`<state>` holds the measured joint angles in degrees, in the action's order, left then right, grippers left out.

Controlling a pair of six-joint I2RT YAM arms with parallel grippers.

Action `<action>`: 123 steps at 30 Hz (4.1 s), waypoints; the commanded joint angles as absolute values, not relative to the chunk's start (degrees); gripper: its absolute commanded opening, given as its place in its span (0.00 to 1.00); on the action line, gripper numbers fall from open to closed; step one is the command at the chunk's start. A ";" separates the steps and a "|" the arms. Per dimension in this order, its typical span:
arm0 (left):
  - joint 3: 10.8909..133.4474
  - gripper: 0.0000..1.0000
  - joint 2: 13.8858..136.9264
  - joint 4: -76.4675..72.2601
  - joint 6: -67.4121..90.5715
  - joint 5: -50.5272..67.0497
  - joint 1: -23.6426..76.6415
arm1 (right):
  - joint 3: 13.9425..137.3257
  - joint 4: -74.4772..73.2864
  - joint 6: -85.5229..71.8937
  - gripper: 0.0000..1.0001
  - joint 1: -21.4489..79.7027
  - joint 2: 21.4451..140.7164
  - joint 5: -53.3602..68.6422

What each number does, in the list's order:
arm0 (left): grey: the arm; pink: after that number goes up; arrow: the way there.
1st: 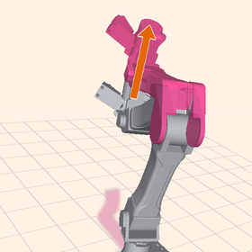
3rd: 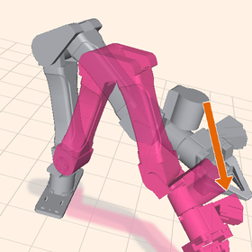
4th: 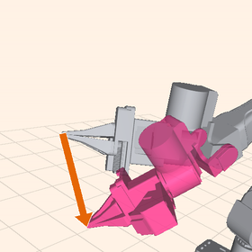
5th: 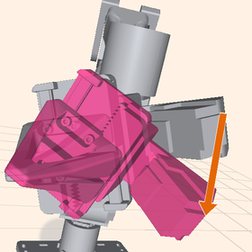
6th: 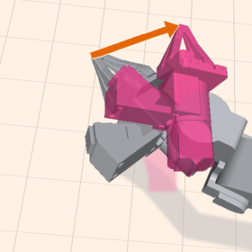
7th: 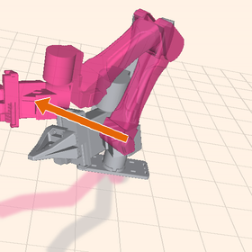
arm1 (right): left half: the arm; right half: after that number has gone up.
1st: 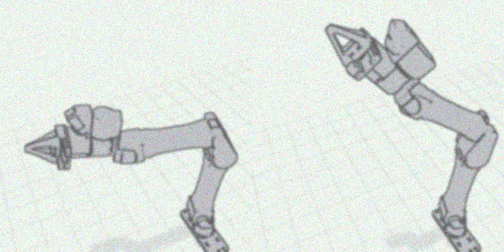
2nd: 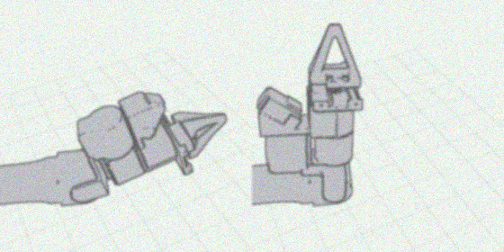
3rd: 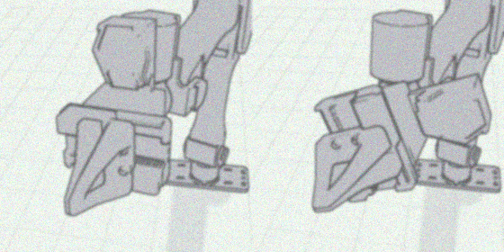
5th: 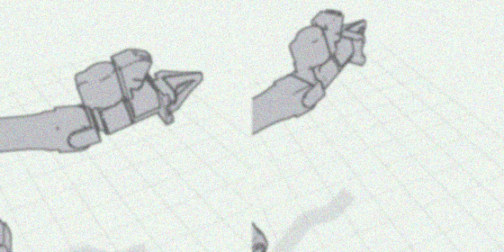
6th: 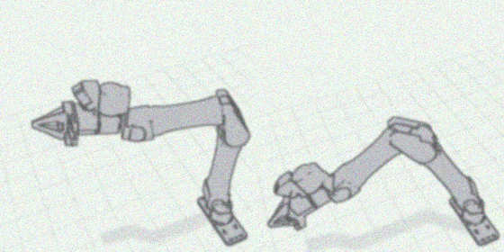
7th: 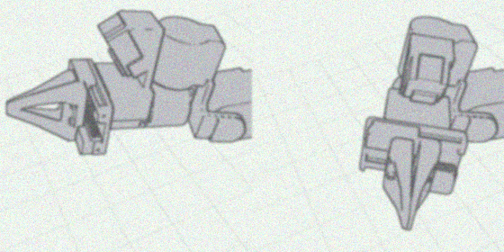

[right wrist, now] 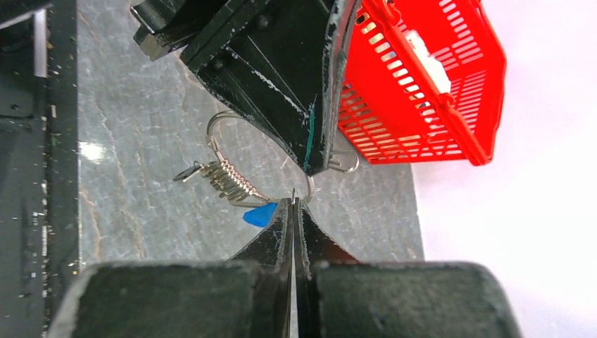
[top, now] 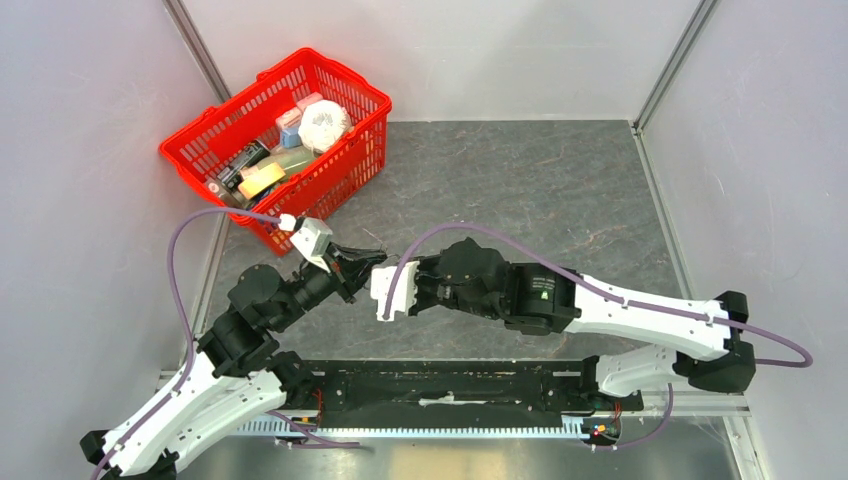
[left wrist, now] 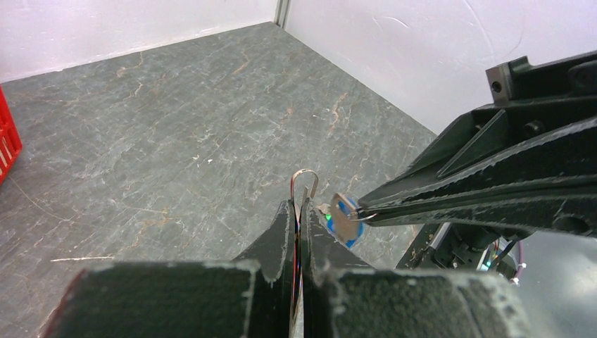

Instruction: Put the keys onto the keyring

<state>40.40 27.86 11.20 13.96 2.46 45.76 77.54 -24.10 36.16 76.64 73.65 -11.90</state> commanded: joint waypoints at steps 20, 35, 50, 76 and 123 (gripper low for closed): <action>43.00 0.02 28.04 10.98 15.81 1.71 45.70 | 74.92 -13.91 49.55 0.00 80.00 75.20 -23.48; 43.00 0.02 27.86 11.16 15.76 1.38 45.70 | 74.97 -12.42 49.82 0.00 80.28 76.70 -23.24; 43.07 0.02 27.77 11.18 15.60 1.64 45.70 | 75.10 -10.86 50.27 0.00 80.33 77.64 -24.81; 43.21 0.02 26.44 10.76 14.47 6.88 45.70 | 74.90 -9.00 48.83 0.00 80.32 75.21 -27.58; 40.29 0.73 26.40 6.89 15.42 7.89 45.70 | 74.48 -11.61 48.71 0.00 80.04 69.16 -33.08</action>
<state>40.86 27.94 8.82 14.90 14.31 45.50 72.77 -14.28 49.10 80.36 69.69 -30.37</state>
